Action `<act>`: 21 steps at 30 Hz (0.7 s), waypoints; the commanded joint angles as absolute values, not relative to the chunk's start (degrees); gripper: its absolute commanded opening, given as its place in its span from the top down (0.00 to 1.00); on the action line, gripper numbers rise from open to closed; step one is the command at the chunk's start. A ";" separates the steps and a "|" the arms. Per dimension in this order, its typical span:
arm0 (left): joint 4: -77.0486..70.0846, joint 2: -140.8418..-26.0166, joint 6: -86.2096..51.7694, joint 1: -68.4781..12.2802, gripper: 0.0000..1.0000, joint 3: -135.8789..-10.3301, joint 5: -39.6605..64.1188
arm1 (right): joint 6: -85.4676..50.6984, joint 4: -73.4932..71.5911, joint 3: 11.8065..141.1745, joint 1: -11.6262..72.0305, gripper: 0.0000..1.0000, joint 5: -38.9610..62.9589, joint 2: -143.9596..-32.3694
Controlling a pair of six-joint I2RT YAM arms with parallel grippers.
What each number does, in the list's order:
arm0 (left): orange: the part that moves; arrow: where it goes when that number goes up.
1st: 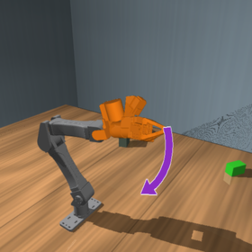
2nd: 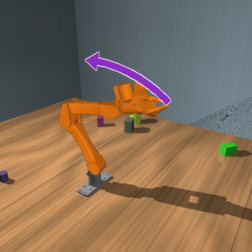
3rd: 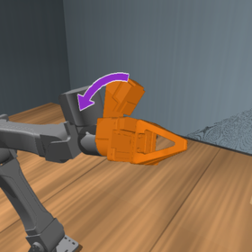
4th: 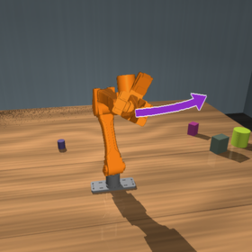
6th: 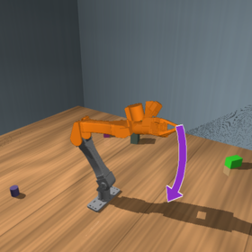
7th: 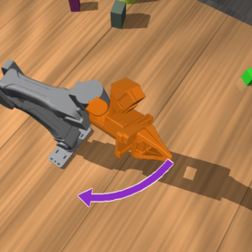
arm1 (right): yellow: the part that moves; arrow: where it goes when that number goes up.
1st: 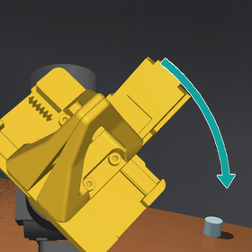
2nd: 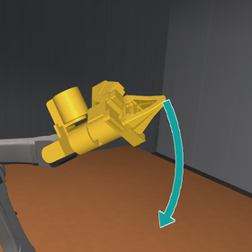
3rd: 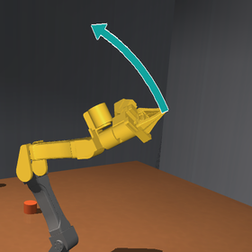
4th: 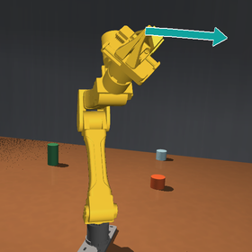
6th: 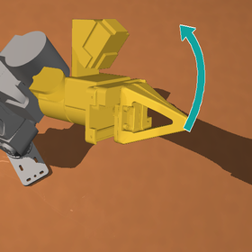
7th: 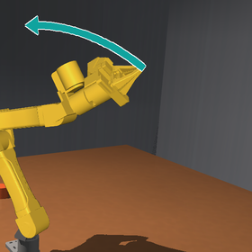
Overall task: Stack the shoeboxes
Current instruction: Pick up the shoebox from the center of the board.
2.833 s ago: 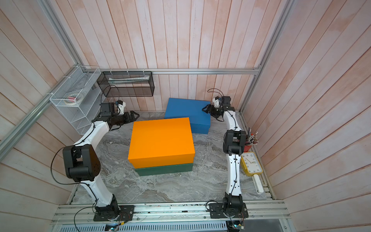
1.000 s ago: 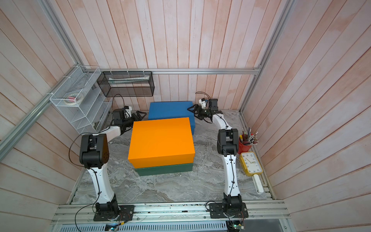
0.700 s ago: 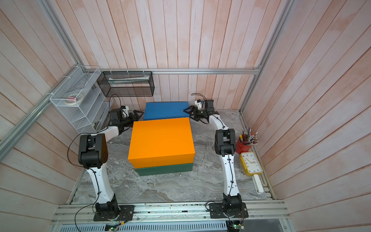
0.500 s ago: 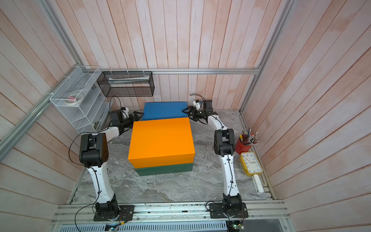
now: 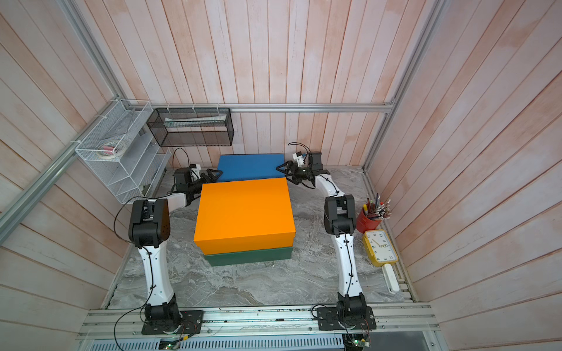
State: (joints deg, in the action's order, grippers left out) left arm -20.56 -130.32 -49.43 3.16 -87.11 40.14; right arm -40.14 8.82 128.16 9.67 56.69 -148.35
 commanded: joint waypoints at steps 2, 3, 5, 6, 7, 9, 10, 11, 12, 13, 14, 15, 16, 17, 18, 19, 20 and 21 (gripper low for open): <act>-27.62 -132.60 -54.76 3.67 0.00 -87.52 44.12 | -40.98 8.85 132.30 9.56 0.06 56.64 -151.17; -28.98 -132.84 -55.82 3.77 0.00 -87.35 44.93 | -40.81 9.43 133.18 9.62 0.06 56.53 -151.17; -30.73 -133.29 -57.28 3.92 0.00 -87.36 46.24 | -40.69 9.95 134.23 9.85 0.06 56.47 -153.45; -30.85 -133.33 -57.24 3.77 0.00 -87.53 46.68 | -40.69 9.85 134.29 9.91 0.06 56.30 -153.62; -30.35 -133.29 -56.84 3.71 0.00 -87.82 46.84 | -40.48 10.02 134.28 10.06 0.03 55.79 -153.50; -27.80 -133.31 -55.38 3.58 0.00 -88.79 46.74 | -39.32 11.09 134.09 10.20 0.02 53.55 -153.11; -26.31 -133.42 -54.58 3.47 0.00 -89.41 46.74 | -38.59 11.07 133.64 10.28 0.02 52.79 -152.64; -24.97 -133.46 -54.02 3.56 0.00 -89.88 46.76 | -38.06 10.58 132.56 10.13 0.02 51.87 -152.07; -24.18 -133.53 -53.58 3.51 0.00 -90.06 46.76 | -37.73 9.91 131.31 10.11 0.02 50.86 -150.60; -23.30 -133.51 -53.08 3.52 0.00 -90.17 46.68 | -37.90 8.64 129.71 9.92 0.02 49.92 -149.45; -22.66 -133.43 -52.68 3.55 0.00 -90.25 46.51 | -38.54 7.08 128.16 9.72 0.02 49.68 -148.79; -22.38 -133.42 -52.52 3.52 0.00 -90.31 46.49 | -39.20 5.97 127.34 9.62 0.02 49.74 -148.55; -22.11 -133.55 -52.39 3.54 0.00 -90.51 46.57 | -39.69 4.92 126.59 9.53 0.02 49.83 -148.44; -21.77 -133.60 -52.25 3.52 0.00 -90.70 46.67 | -39.60 4.75 126.42 9.62 0.02 49.64 -148.36; -21.27 -133.69 -51.98 3.51 0.00 -91.07 46.76 | -39.20 4.68 126.30 9.84 0.02 49.28 -148.44; -20.61 -133.81 -51.33 3.45 0.00 -91.47 46.93 | -39.03 4.22 126.20 10.20 0.02 49.43 -148.53; -19.59 -133.85 -50.58 3.42 0.00 -91.98 47.17 | -39.25 3.57 126.02 10.53 0.02 49.73 -148.68; -18.80 -133.86 -49.81 3.28 0.00 -92.40 47.41 | -39.65 2.64 125.53 10.76 0.02 49.87 -148.69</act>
